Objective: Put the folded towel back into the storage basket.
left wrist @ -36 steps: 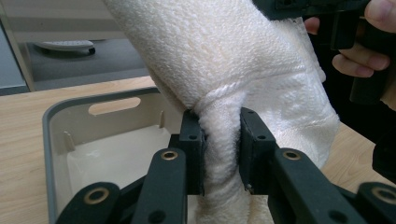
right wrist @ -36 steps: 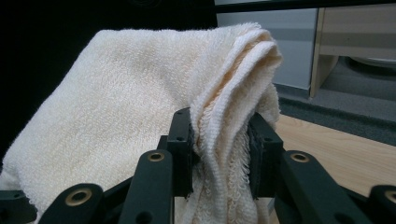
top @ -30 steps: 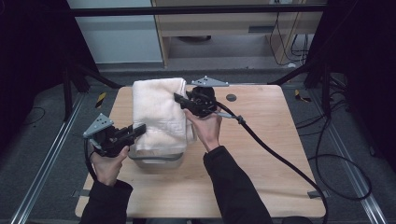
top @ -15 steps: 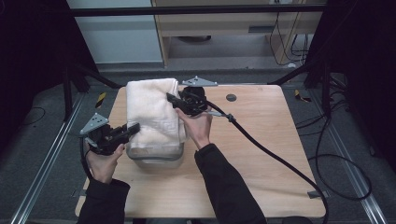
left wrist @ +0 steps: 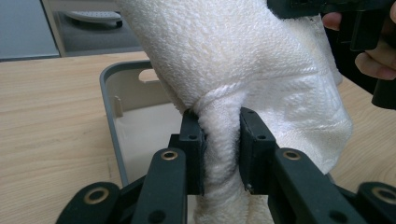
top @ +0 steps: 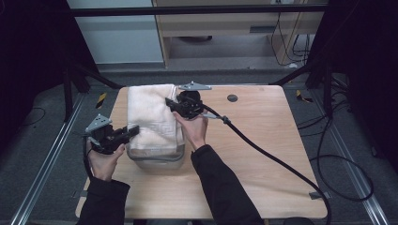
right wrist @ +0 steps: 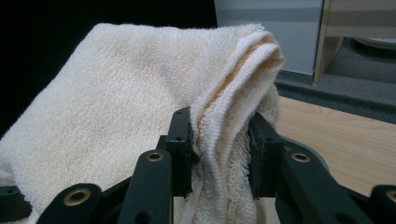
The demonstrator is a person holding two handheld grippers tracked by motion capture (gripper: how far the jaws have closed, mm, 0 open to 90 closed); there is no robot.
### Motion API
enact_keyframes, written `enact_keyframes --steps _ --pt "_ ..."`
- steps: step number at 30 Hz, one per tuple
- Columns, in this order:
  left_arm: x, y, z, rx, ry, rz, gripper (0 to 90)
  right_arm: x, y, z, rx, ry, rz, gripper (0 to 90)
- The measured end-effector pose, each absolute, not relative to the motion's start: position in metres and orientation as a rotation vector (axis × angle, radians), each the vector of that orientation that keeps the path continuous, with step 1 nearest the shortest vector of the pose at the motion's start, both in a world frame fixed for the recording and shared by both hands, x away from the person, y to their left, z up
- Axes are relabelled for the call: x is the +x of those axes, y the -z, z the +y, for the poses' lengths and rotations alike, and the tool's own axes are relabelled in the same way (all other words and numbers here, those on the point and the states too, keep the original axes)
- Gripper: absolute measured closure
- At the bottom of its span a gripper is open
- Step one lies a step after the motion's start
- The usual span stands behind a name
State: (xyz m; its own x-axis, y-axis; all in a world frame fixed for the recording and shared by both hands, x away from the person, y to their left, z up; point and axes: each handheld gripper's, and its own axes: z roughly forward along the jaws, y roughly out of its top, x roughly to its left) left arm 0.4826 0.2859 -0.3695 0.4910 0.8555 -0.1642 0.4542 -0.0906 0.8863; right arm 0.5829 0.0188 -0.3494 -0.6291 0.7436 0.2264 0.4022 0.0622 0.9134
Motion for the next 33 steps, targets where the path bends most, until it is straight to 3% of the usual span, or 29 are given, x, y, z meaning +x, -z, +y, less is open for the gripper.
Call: enact_keyframes --steps 33 --pt "0.503 0.413 0.281 1.888 -0.474 1.224 72.7 0.592 0.415 0.028 1.221 -1.435 2.134 66.3"
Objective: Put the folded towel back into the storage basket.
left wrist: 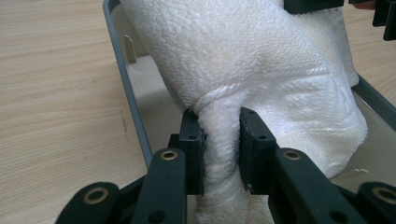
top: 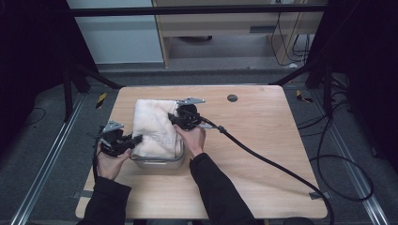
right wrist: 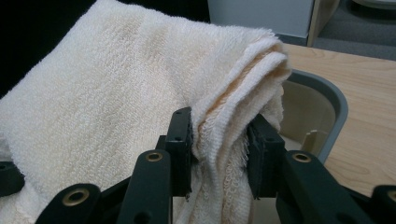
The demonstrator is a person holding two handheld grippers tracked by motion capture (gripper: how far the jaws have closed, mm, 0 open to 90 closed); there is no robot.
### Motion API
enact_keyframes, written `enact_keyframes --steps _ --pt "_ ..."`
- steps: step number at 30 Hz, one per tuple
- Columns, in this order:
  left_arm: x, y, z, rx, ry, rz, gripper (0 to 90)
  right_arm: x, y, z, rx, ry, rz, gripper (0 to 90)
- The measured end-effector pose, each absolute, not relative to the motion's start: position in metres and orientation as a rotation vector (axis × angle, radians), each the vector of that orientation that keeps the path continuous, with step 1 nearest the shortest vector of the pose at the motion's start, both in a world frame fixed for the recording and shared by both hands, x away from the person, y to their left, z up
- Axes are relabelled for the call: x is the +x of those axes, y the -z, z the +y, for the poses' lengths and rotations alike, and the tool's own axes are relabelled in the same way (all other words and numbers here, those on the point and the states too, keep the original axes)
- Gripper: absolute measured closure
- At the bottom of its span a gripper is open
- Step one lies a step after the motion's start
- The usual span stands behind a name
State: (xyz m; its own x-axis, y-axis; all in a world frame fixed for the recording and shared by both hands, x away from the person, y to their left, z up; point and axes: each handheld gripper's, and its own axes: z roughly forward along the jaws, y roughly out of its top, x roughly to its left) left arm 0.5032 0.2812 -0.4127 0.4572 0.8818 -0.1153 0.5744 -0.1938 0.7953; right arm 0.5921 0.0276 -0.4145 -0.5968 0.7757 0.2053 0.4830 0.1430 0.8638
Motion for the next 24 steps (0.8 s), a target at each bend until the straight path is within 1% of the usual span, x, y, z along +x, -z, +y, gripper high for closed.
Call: enact_keyframes --steps 14,24 --pt "0.511 0.429 0.274 1.932 -0.472 1.257 72.5 0.592 0.432 0.028 1.224 -1.357 2.161 65.4" --pt "0.512 0.432 0.271 1.952 -0.489 1.271 71.0 0.593 0.436 0.027 1.218 -1.331 2.182 64.5"
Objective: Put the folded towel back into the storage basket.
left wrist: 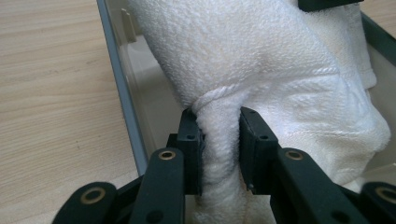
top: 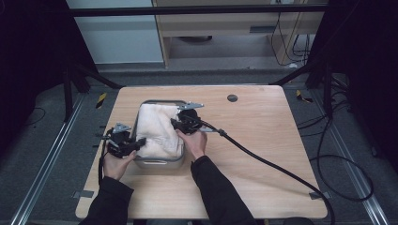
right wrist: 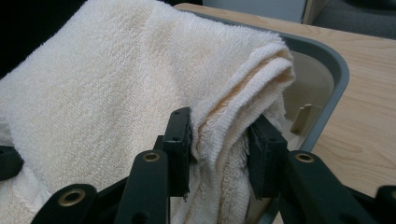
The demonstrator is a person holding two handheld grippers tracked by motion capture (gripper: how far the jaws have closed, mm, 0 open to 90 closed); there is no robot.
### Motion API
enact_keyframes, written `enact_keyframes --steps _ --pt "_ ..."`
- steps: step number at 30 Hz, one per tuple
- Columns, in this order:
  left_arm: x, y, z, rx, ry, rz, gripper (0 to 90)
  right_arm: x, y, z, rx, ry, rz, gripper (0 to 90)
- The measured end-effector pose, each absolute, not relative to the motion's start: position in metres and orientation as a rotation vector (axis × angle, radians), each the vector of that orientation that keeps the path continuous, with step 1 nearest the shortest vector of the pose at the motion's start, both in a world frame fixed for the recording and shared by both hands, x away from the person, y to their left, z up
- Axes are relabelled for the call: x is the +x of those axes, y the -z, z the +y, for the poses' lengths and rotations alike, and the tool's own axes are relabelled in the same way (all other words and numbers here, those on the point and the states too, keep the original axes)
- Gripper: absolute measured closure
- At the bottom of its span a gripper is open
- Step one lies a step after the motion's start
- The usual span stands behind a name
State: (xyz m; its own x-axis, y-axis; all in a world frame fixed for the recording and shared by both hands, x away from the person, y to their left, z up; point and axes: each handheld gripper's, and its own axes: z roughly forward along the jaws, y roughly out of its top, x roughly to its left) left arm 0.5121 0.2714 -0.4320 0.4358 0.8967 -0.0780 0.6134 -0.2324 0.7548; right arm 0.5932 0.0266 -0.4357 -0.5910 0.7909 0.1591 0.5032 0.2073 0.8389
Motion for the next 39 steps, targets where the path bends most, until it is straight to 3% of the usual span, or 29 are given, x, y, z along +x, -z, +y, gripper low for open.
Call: enact_keyframes --steps 11,18,25,32,39 --pt "0.514 0.434 0.268 1.964 -0.524 1.289 58.4 0.595 0.441 0.027 1.181 -1.291 2.204 60.0" --pt "0.512 0.429 0.269 1.937 -0.562 1.285 50.5 0.595 0.437 0.024 1.098 -1.25 2.213 51.5" --pt "0.505 0.417 0.272 1.873 -0.586 1.244 50.2 0.59 0.428 0.018 1.047 -1.279 2.187 48.0" --pt "0.494 0.408 0.273 1.842 -0.608 1.198 46.6 0.582 0.414 -0.004 1.052 -1.333 2.151 33.4" --pt "0.479 0.405 0.281 1.793 -0.634 1.164 34.9 0.561 0.4 -0.049 1.034 -1.378 2.151 20.6"
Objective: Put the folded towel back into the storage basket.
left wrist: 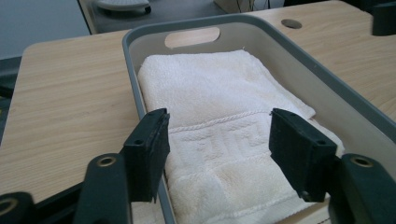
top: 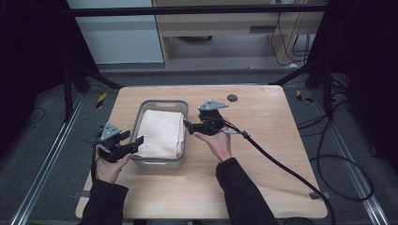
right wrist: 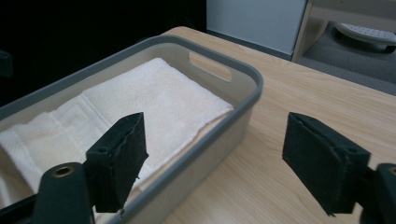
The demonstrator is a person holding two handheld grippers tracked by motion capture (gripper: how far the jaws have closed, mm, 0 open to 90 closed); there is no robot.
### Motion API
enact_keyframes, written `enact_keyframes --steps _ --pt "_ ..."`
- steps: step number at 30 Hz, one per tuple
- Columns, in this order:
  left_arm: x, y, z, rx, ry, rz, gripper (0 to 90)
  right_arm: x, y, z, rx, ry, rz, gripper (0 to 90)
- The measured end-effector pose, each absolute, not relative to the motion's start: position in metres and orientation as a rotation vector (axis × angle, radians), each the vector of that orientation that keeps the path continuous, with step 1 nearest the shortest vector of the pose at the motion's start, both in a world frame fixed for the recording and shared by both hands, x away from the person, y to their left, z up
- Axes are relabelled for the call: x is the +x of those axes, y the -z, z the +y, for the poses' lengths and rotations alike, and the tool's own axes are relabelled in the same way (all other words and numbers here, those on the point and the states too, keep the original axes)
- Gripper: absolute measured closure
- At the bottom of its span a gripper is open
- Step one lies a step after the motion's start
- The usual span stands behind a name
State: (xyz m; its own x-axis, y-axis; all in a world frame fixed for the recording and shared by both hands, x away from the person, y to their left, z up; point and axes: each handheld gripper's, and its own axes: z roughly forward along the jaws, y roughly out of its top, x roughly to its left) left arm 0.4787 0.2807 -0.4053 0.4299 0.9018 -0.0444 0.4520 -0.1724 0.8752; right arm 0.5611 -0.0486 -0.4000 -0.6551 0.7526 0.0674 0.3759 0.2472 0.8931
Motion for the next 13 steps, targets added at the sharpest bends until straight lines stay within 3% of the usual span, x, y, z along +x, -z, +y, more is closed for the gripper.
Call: enact_keyframes --steps 13 --pt "0.452 0.415 0.291 1.767 -0.642 1.131 25.1 0.507 0.42 -0.155 1.127 -1.408 2.07 13.7"
